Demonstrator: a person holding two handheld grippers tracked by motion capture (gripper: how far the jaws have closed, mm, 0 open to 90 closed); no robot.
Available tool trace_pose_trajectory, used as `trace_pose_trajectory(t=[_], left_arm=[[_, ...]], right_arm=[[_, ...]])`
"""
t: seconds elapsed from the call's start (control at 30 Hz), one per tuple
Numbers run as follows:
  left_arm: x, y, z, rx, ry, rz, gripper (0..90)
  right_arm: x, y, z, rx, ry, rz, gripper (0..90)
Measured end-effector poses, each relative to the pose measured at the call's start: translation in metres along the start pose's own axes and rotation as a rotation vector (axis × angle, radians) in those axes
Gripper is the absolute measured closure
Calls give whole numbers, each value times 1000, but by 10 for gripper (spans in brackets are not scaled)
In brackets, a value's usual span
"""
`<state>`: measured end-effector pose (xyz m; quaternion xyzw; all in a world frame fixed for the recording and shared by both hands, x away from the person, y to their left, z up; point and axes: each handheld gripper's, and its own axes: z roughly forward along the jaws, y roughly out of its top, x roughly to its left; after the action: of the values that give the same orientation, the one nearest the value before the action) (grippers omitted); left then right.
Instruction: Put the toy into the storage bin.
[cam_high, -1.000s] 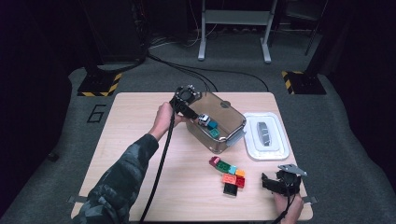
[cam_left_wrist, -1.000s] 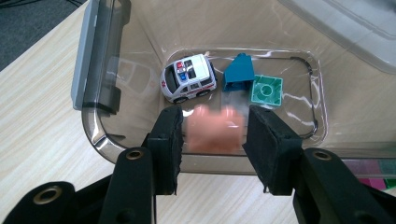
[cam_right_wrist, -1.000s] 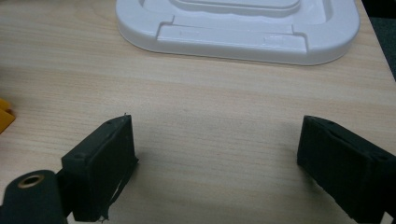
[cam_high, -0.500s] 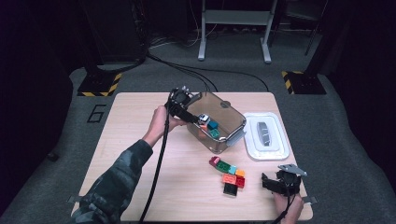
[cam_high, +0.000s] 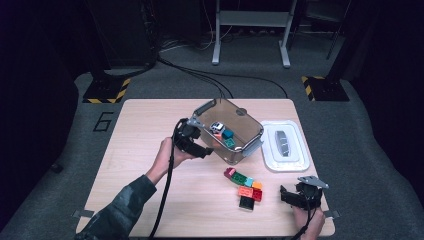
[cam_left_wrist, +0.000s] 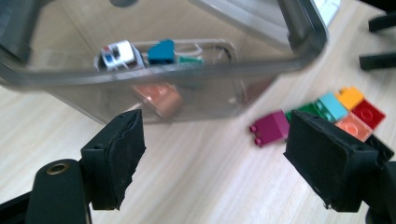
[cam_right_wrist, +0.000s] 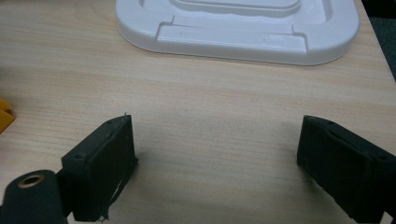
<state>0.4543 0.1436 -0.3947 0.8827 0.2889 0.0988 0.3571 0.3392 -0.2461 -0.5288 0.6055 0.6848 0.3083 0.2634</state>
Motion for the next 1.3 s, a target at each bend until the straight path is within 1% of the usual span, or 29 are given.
trace_pose_trajectory(t=[0.07,0.13,0.27,0.37,0.4,0.47,0.5,0.57,0.63,0.67,0.7,0.77,0.8,0.83,0.87,0.9,0.93,0.97,1.07,1.13,1.17,1.2,1.3], left_arm=[[-8,-11,4,-2,-4,5,183],[-12,-19,7,-1,-10,1,166],[-21,-37,14,-18,-29,8,151],[-26,-46,18,-39,-37,7,149],[-28,-48,18,-39,-39,9,149],[-33,-51,19,-45,-33,30,147],[-36,-52,19,-55,-42,26,147],[-41,-54,20,-65,-43,38,152],[-47,-54,22,-61,-57,48,153],[-50,-55,24,-73,-64,51,154],[-52,-55,26,-75,-70,62,156],[-58,-56,28,-75,-75,71,155],[-59,-56,29,-80,-89,75,155],[-61,-56,30,-76,-82,79,158],[-63,-55,32,-81,-89,79,158],[-65,-55,34,-82,-88,93,163],[-66,-54,36,-81,-86,91,174],[-68,-53,37,-85,-90,98,180],[-76,-51,43,-88,-100,128,247],[-82,-50,48,-92,-110,135,288],[-85,-49,52,-94,-111,147,315],[-87,-49,55,-95,-123,150,347],[-96,-46,63,-99,-139,178,419]], right_arm=[[0,0,0,3,-1,-1,105],[0,0,0,3,-1,0,106],[0,0,0,3,-3,0,107],[0,0,0,3,-3,0,106],[0,0,0,3,-4,0,106],[0,0,0,3,-4,0,107],[0,0,0,2,-4,-1,106],[0,0,0,3,-4,-1,107],[0,0,0,3,-4,-1,106],[0,0,0,3,-4,-1,106],[0,0,0,3,-4,-1,106],[0,0,0,3,-4,-1,106],[0,0,0,3,-4,-1,106],[0,0,0,3,-5,-1,106],[0,0,0,3,-5,0,106],[0,0,0,3,-5,-1,106],[0,0,0,3,-5,-1,106],[0,0,0,3,-5,-1,106],[0,0,0,3,-5,-1,107],[0,0,0,3,-5,-1,107],[0,0,0,3,-5,-1,107],[0,0,0,3,-5,-1,107],[0,0,0,3,-5,-1,107]])
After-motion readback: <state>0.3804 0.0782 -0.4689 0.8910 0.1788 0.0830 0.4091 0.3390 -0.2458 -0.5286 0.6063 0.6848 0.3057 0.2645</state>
